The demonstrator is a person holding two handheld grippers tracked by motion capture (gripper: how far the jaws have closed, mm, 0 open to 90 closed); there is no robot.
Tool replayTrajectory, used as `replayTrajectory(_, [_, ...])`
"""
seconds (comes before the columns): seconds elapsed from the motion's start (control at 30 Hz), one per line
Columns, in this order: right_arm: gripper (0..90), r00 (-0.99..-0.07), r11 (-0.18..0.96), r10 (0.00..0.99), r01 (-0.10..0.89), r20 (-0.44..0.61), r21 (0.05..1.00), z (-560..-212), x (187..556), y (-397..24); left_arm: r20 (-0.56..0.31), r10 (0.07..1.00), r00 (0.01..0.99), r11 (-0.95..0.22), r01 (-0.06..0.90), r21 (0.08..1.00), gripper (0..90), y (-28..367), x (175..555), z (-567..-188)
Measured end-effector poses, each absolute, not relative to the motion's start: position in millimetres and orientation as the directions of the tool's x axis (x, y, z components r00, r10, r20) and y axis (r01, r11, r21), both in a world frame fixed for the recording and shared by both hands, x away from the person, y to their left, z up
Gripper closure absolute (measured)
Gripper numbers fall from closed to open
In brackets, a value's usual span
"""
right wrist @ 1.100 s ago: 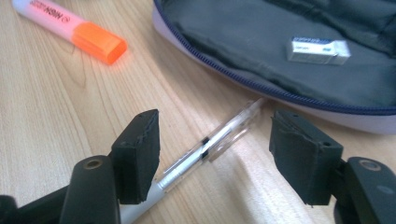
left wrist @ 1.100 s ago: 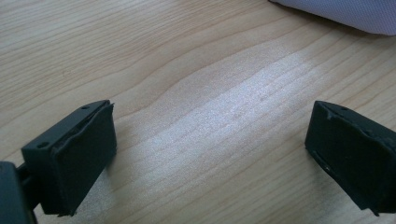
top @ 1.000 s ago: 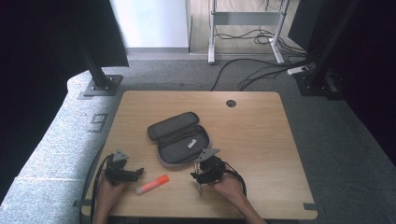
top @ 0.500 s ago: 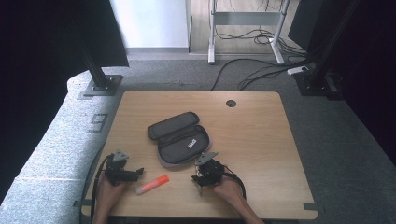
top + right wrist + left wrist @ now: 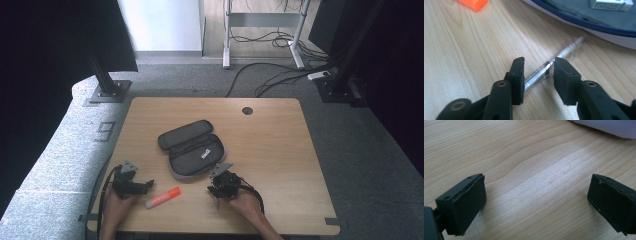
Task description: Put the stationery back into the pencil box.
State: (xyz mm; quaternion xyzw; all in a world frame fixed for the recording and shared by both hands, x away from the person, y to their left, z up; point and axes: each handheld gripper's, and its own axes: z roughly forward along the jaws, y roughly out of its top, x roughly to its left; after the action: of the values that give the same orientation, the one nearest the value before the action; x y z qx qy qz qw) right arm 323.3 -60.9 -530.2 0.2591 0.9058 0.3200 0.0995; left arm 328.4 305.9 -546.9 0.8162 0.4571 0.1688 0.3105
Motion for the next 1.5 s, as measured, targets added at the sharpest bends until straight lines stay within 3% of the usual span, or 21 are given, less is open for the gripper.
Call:
replayTrajectory(0.67, [78.3, -0.854, 0.66, 0.52, 0.425, 0.032, 0.62, -532, 318, -62, -0.007, 0.851, 0.524, -0.389, 0.641, 0.661, 1.8, 306, 328, -547])
replayTrajectory(1.5, [78.6, -0.869, 0.656, 0.495, 0.387, 0.018, 0.648, -493, 320, -74, -0.008, 0.851, 0.525, -0.389, 0.641, 0.661, 1.8, 306, 328, -547])
